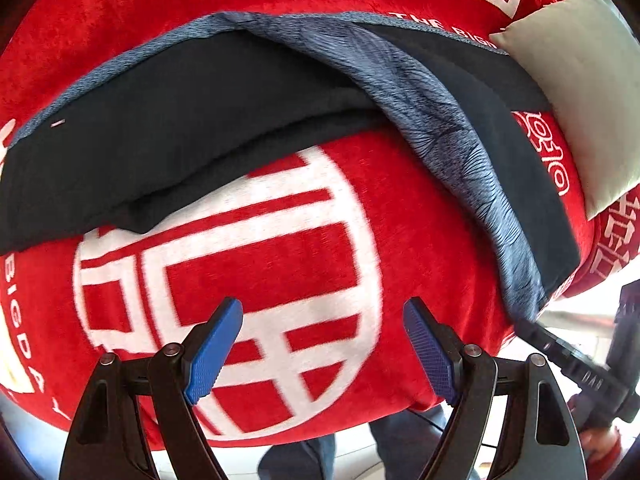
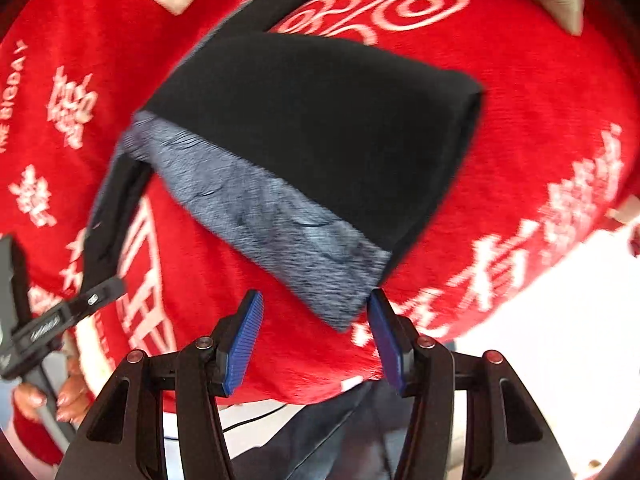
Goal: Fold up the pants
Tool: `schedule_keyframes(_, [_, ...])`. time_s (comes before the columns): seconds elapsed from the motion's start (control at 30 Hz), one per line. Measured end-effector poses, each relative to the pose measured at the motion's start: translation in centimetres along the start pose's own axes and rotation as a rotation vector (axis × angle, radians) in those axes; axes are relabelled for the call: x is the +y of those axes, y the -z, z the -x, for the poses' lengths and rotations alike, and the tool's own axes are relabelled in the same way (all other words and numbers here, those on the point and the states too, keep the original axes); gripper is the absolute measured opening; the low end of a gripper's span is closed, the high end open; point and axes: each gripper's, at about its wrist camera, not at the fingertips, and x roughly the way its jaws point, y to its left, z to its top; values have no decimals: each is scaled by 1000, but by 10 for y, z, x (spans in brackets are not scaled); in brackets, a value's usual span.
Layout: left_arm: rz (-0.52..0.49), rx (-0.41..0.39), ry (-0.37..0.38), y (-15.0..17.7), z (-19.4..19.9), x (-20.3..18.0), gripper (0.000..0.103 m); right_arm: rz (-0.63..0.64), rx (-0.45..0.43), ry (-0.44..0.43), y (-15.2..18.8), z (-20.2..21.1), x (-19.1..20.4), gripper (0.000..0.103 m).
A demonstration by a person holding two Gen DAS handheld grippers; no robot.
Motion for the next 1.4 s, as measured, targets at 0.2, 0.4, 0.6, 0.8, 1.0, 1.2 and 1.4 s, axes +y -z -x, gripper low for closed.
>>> schedule_keyframes(0.2, [51,28,56,-22,-10,-25,83,-33,87,-133,-14,-5,-10,6])
schedule_keyframes(0.4, [96,30,154,-51,-10,-41,83,-69,100,-355,-53,43,-15,6])
schedule_keyframes(0.6, [194,53,245,-76,-13,-38,83,-61,60,-526,-115,89,-3,6])
schedule_keyframes(0.8, [322,68,346,-96,-28,-39,83,-19,41,-598,-163,118,9,6])
schedule_keyframes(1.0, [422,61,493,-109,-34,-46,74,16,70,-623,-193,129,13,6])
schedule_keyframes(1.2, [398,-6,516,-132,-19,-58,20,30,85,-610,-212,132,11,6])
schedule_keyframes(1.4, [344,-92,481,-183,-1,-71,20,66,32,-559,-259,142,14,6])
